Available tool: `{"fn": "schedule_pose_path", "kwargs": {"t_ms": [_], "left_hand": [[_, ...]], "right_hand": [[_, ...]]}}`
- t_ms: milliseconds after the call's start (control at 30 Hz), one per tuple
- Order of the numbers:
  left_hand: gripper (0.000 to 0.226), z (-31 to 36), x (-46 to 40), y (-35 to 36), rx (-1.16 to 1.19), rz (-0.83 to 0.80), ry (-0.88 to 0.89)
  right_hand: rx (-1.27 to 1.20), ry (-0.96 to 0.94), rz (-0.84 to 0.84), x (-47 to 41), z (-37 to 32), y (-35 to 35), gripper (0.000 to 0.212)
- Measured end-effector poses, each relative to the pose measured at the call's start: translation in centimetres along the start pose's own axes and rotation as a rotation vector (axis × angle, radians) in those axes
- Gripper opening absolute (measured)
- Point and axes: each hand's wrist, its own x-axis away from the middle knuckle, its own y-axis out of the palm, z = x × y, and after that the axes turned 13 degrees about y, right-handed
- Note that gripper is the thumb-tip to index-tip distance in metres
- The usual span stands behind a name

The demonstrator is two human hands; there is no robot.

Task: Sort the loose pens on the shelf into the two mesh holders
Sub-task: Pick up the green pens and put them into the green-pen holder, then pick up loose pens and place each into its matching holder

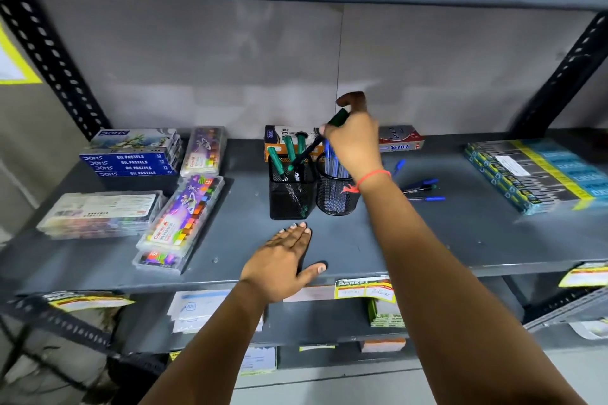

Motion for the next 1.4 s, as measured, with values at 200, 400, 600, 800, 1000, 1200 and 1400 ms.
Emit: {"fn": "schedule_pose_path", "kwargs": {"t_ms": [200,400,600,800,1000,1200,1400], "left_hand": [[0.071,0.3,0.1,-0.1,-0.011,0.035,0.007],[0.074,0.2,0.1,0.1,-0.022,0.043,0.014],[0.098,0.1,-0.1,0.4,-0.027,0.062,0.012],[0.095,0.4,-0.3,-0.1,-0.013,0.014,0.016],[0.074,2.8,-2.7,0.3,0.008,-0.044,0.060],[0.076,3.7,-4.7,1.0,0.001,-0.058,0.077],[0.076,3.6,-4.6,1.1,0.006,-0.053,0.076]], "right_hand": [[0.319,-0.091,-0.051,0.7,0.2,3.4,0.036],[0.568,-0.112,-0.108,0.9,1.7,5.5,0.033],[0.349,-0.013,-0.081,0.8,2.8,4.3,0.023],[0.117,0.306,0.265,-0.3,7.9,-0.5,0.019],[0.507,0.560,0.232,-0.3,14.3,-3.2,0.037],[0.563,0.591,0.133,-1.3,16.0,-4.4,0.035],[0.559,0.616,0.161,-1.5,16.2,-4.6,0.038]]}}
